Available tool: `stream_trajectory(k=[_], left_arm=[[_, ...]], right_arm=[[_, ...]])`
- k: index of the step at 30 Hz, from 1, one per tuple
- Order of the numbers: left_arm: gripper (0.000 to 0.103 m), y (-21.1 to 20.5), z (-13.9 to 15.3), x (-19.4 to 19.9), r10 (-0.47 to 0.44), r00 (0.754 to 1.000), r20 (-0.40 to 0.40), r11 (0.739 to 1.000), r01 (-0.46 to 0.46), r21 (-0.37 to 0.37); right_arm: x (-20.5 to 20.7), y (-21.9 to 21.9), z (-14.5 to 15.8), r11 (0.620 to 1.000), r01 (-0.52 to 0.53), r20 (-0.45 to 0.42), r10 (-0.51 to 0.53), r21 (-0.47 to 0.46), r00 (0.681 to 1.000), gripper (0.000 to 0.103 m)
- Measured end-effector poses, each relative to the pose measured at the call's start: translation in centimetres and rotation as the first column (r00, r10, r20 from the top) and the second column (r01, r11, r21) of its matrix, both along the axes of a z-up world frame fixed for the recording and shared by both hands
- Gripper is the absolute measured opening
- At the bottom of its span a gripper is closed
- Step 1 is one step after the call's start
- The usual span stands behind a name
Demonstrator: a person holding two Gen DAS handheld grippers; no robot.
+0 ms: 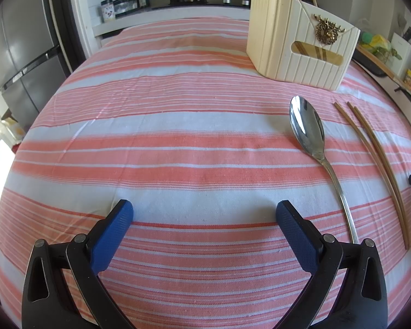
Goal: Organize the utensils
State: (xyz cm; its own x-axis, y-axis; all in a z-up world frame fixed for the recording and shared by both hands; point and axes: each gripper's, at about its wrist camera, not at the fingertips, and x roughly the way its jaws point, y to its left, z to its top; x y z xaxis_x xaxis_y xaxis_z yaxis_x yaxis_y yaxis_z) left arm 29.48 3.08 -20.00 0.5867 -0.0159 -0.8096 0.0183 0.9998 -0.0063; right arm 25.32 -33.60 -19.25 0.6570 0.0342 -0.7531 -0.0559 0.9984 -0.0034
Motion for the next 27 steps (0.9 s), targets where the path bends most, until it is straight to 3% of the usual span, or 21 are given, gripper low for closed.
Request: stream_trajectory(k=[16,20,22,27], left_arm=[[0.102,0.2,0.2,-0.4,-0.007,1.000,0.004,1.000,0.007,-0.015],[0.102,0.3,1.6,-1.5,-0.034,0.998,0.043,0.985,0.041,-0.165],[0.102,-0.9,2.5,-1.5,-0.059,0.997,0.053,0.977,0.069,-0.203],[0.102,-5.2,2.8,0.3,-0.106,0.994,0.028,0.986,0.109,-0.129]], right_arm=[[0.0,0.0,0.0,1.000,0.000,0.000,0.000,-0.001,1.000,0.066],[0.0,0.0,0.0,1.000,0.000,0.000,0.000,0.000,1.000,0.066],[0.0,0.0,0.0,1.000,0.000,0.000,0.000,0.000,1.000,0.066],[0.0,0.0,0.0,1.000,0.000,0.000,0.000,0.000,1.000,0.066]])
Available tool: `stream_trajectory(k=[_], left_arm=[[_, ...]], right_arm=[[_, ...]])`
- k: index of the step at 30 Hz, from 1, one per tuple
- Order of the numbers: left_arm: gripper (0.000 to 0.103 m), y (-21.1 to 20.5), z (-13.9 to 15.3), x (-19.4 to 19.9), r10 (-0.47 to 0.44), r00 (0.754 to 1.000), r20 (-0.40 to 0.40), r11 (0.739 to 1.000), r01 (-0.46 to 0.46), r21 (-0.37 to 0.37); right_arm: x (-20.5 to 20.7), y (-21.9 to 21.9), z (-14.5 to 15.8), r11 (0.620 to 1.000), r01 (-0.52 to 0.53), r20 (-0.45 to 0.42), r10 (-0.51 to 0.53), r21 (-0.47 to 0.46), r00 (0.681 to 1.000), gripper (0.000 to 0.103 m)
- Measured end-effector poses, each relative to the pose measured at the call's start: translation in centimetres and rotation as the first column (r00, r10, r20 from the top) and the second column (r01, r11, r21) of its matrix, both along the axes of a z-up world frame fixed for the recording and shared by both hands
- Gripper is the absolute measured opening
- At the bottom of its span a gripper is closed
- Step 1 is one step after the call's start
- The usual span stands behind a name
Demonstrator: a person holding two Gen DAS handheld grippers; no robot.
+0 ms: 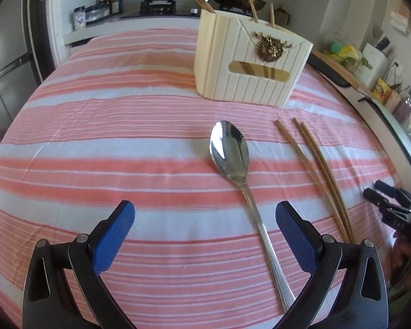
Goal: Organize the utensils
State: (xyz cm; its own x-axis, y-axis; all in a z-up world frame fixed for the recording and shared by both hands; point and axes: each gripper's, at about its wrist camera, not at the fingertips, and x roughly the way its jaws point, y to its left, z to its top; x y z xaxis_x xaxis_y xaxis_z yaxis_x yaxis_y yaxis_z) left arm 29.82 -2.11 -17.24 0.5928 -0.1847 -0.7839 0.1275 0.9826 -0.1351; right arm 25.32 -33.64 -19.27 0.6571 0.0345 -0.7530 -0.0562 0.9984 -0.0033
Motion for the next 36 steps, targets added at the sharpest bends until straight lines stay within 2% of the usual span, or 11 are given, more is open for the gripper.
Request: stream_trajectory(k=[4,6,11,13,15,17,20,24,26,30,36], left_arm=[[0.102,-1.8,-1.8,1.6,0.016,0.999,-0.047,0.997,-0.013,0.079],[0.103,-2.4,-2.2,1.5,0.017,1.000,-0.025,0.992,-0.014,0.127],[0.103,-2.2,-2.3,1.1,0.018,1.000,-0.014,0.991,-0.016,0.130],[0.103,-2.4,-2.4,1.0,0.019,1.000,-0.012,0.990,-0.017,0.138],[0.103,-2.4,-2.3,1.0,0.019,1.000,-0.013,0.991,-0.017,0.133],[0.103,-2.5,-2.3,0.9,0.019,1.000,-0.013,0.991,-0.017,0.133],[0.103,-2.4,-2.4,1.2,0.019,1.000,-0.014,0.991,-0.017,0.133],[0.103,-2.4,-2.4,1.2,0.018,1.000,-0.016,0.991,-0.016,0.135],[0.103,-2.5,-2.3,1.2,0.012,1.000,-0.019,0.989,-0.009,0.146],[0.103,-1.4,-2.1,0.7,0.030,0.999,-0.020,0.984,-0.026,0.174],[0.103,1.5,-2.2,-0.5,0.022,0.999,-0.041,0.987,-0.015,0.162]], right_arm=[[0.0,0.0,0.0,1.000,0.000,0.000,0.000,-0.001,1.000,0.066],[0.0,0.1,0.0,1.000,0.000,0.000,0.000,-0.001,1.000,0.066],[-0.1,0.1,0.2,1.000,0.020,0.005,-0.019,-0.002,1.000,0.066],[-0.6,0.4,1.2,0.997,0.021,0.023,-0.022,0.071,0.999,0.065],[-0.8,1.9,2.4,0.983,-0.057,0.038,0.051,0.177,0.998,0.060],[-0.3,4.3,2.9,0.974,-0.122,0.007,0.123,0.189,0.992,0.036],[1.4,6.9,2.1,0.959,-0.181,-0.077,0.202,0.219,0.976,0.016],[2.8,8.4,0.8,0.953,-0.184,-0.160,0.226,0.239,0.961,0.011],[2.9,8.6,0.9,0.961,-0.172,-0.192,0.214,0.215,0.958,0.010],[2.0,8.0,1.2,0.990,-0.118,-0.219,0.131,0.072,0.967,0.007],[-1.4,5.4,1.2,0.994,-0.080,-0.228,0.095,0.074,0.969,0.007]])
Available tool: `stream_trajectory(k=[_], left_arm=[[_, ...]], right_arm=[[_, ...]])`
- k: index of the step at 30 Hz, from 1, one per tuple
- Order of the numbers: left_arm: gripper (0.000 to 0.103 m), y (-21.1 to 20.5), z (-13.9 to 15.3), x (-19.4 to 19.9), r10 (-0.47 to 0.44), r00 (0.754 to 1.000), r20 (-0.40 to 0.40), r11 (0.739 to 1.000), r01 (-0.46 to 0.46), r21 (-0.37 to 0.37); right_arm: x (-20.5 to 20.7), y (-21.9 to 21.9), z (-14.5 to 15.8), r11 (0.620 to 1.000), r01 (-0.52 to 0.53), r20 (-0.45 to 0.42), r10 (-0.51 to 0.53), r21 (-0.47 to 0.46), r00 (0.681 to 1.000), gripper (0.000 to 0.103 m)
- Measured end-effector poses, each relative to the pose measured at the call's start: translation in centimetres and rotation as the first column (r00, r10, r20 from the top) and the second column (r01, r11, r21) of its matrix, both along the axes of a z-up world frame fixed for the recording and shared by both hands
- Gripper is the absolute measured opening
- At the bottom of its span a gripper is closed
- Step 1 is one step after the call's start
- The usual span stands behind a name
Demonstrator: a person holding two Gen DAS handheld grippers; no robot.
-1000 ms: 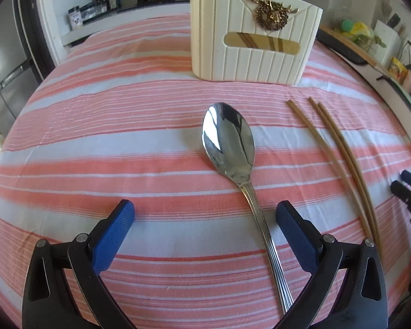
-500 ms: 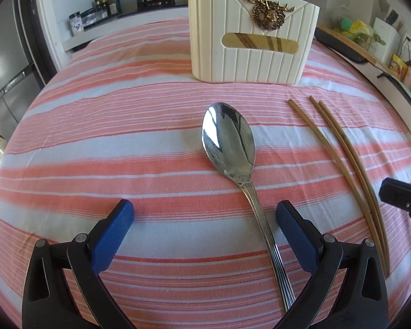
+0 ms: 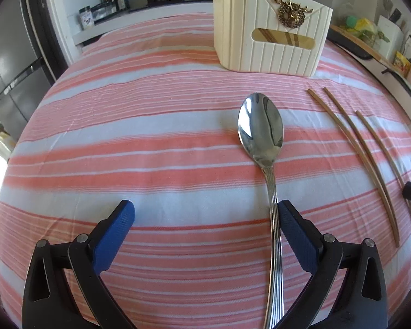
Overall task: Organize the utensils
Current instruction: 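Grasp a wooden chopstick with the right gripper while the left gripper approaches the silver spoon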
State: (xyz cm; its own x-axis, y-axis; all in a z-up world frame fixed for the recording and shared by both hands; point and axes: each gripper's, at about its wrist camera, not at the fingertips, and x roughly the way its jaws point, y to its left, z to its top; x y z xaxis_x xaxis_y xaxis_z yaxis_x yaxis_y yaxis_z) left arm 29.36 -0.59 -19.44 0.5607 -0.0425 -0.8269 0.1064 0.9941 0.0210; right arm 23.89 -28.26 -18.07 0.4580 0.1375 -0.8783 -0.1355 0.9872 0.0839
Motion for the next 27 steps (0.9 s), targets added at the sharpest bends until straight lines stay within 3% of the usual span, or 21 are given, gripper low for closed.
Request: stream_trajectory(k=[6,8,10,13,21,23,24,25,26,27], left_arm=[[0.103,0.6,0.1,0.2,-0.053,0.997,-0.057,0.999,0.053,0.006],[0.103,0.3,0.2,0.3,-0.060,0.996,-0.068,0.998,0.061,0.012],[0.103,-0.4,0.2,0.7,-0.088,0.993,-0.074,0.996,0.090,0.012],[0.103,-1.6,0.2,1.7,-0.118,0.991,-0.071,0.993,0.119,0.015],[0.100,-3.6,0.2,5.5,-0.119,0.990,-0.079,0.992,0.117,-0.037],[0.096,-3.8,0.3,5.9,-0.105,0.992,-0.075,0.994,0.103,-0.035],[0.086,-4.0,0.5,6.1,-0.107,0.992,-0.068,0.994,0.105,-0.034],[0.071,-4.3,0.8,6.2,-0.117,0.991,-0.059,0.993,0.115,-0.036],[0.061,-4.6,1.0,6.3,-0.129,0.990,-0.052,0.991,0.127,-0.035],[0.042,-4.7,1.2,6.4,-0.137,0.989,-0.047,0.990,0.136,-0.032]], right_arm=[[0.0,0.0,-0.1,0.999,-0.038,-0.011,0.038,-0.023,0.999,0.015],[0.4,0.5,0.1,0.996,-0.072,-0.015,0.072,-0.048,0.997,0.034],[0.7,1.3,0.1,0.991,-0.101,-0.015,0.100,-0.086,0.995,0.044],[1.6,2.0,0.2,0.984,-0.130,-0.006,0.130,-0.126,0.991,0.044],[6.6,1.6,0.3,0.988,-0.126,-0.006,0.126,-0.086,0.992,0.040],[8.1,2.1,0.3,0.987,-0.130,-0.003,0.130,-0.096,0.992,0.033],[8.9,2.4,0.4,0.987,-0.129,-0.001,0.130,-0.097,0.992,0.027],[9.6,2.6,0.4,0.987,-0.128,-0.004,0.128,-0.097,0.992,0.011],[10.2,2.8,0.4,0.990,-0.116,-0.010,0.116,-0.085,0.993,0.007],[10.7,2.7,0.5,0.993,-0.102,-0.015,0.102,-0.063,0.995,0.007]])
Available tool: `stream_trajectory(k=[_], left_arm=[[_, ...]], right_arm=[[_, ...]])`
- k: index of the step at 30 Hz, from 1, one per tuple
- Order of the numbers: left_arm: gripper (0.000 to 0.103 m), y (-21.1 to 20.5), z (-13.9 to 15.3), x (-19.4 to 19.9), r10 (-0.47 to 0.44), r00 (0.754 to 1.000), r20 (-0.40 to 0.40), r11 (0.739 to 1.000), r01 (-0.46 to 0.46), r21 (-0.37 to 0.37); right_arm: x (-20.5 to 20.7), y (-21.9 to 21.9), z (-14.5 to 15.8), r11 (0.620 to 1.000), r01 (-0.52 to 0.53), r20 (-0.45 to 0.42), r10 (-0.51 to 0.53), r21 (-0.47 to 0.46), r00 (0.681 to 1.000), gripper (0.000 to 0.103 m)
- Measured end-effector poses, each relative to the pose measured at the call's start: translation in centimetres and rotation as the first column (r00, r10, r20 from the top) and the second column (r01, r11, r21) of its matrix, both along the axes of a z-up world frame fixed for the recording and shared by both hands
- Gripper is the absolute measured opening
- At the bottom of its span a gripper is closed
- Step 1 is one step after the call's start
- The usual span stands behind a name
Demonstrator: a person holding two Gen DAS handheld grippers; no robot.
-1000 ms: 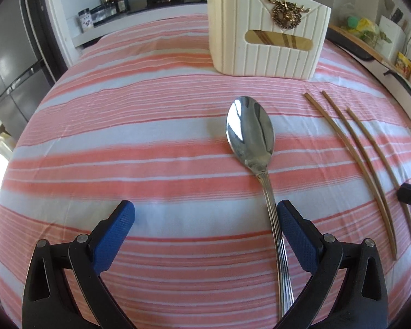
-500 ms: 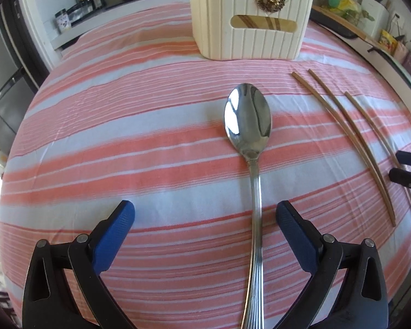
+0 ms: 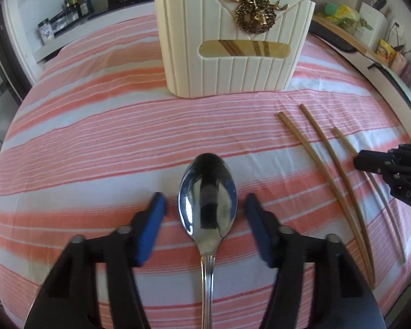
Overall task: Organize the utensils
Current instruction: 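Grasp a wooden chopstick with the right gripper while the left gripper approaches the silver spoon, then lift the spoon with the left gripper while the right gripper carries its chopstick toward the holder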
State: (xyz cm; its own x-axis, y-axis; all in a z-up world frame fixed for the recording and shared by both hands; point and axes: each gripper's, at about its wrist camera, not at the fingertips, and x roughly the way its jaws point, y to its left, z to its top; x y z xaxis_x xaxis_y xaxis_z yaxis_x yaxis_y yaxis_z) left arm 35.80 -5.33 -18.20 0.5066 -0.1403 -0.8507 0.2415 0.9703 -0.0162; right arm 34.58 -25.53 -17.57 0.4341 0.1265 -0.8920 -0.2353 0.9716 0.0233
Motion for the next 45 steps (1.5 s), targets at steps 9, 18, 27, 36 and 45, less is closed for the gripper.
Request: stream_trajectory(k=[9,18,27,36,45], left_arm=[[0.042,3.5,5.1,-4.9,-0.012,0.986,0.164,0.991,0.034,-0.131],[0.042,5.6,11.1,-10.4,0.011,0.942,0.336,0.981,0.056,-0.188],[0.042,6.3,13.3,-12.5,0.033,0.917,0.398,0.975,0.058,-0.215],[0.042,6.3,14.0,-12.6,0.034,0.911,0.410,0.971,0.066,-0.229],[0.042,7.1,17.0,-11.3,0.035,0.911,0.412,0.951,0.096,-0.295]], right_arm=[[-4.3,-1.8,7.2,0.981,0.028,0.178,-0.063,0.192,0.982,0.007],[-12.2,-1.8,15.3,0.979,-0.052,0.440,-0.040,0.196,0.897,0.007],[-13.6,-2.5,17.5,0.973,-0.072,0.472,-0.042,0.221,0.880,0.007],[-14.1,-3.4,17.8,0.968,-0.049,0.457,-0.071,0.245,0.887,0.007],[-13.9,-2.9,19.7,0.971,-0.070,0.513,-0.059,0.229,0.857,0.007]])
